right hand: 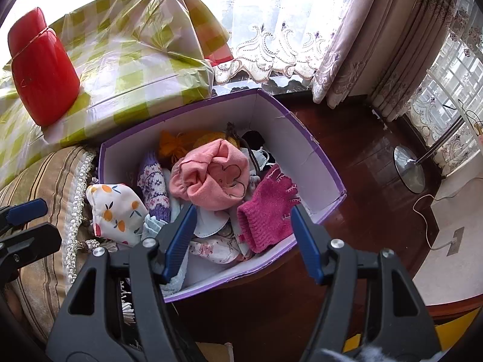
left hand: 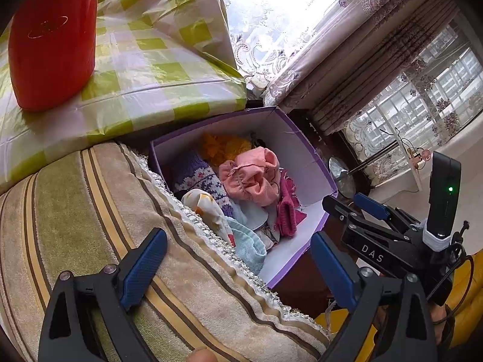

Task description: Organize soft objects

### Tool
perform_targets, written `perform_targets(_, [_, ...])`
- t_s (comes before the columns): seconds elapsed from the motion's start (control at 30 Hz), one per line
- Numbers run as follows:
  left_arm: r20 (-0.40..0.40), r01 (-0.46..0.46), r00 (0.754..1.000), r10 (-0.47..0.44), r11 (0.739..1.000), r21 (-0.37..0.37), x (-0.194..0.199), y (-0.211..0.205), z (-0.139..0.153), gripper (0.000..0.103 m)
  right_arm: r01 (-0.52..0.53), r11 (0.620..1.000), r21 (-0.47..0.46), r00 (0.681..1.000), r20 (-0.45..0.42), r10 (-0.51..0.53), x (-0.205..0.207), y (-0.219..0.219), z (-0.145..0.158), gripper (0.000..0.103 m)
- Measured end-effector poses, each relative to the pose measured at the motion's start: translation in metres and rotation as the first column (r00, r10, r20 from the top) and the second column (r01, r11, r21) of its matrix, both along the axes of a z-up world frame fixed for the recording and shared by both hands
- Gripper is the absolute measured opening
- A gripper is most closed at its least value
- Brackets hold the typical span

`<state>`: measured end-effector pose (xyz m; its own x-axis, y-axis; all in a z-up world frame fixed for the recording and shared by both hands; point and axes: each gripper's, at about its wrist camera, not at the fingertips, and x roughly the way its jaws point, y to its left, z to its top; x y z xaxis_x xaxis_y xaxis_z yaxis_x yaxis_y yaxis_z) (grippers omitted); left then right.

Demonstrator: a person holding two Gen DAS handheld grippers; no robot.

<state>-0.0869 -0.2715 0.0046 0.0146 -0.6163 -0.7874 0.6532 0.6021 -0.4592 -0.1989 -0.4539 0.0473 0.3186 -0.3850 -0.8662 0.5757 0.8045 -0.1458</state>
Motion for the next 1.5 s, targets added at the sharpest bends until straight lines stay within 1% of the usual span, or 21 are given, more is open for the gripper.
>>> perform_targets(0.1, [0.006,0.002,1.0,-0.002,1.0,0.008,-0.0013,-0.002,-0.0004,0.098,0.0,1.0,0.002,1.0,0.0,0.0,0.0003,-0.0003,-0.0006,0.068])
perform_targets(0.3, [0.0,0.001,1.0,-0.001,1.0,0.001,-0.0006,-0.0029,-0.0013,0.1,0.001,1.0,0.007,1.0,-0.002,-0.001,0.0,0.0007,-0.0026,0.068])
perform_targets(1.5, [0.004,0.003,1.0,-0.003,1.0,0.002,-0.001,-0.0029,-0.0019,0.1,-0.002,1.0,0.011,1.0,-0.003,0.002,0.0004,-0.0009,-0.0037,0.068])
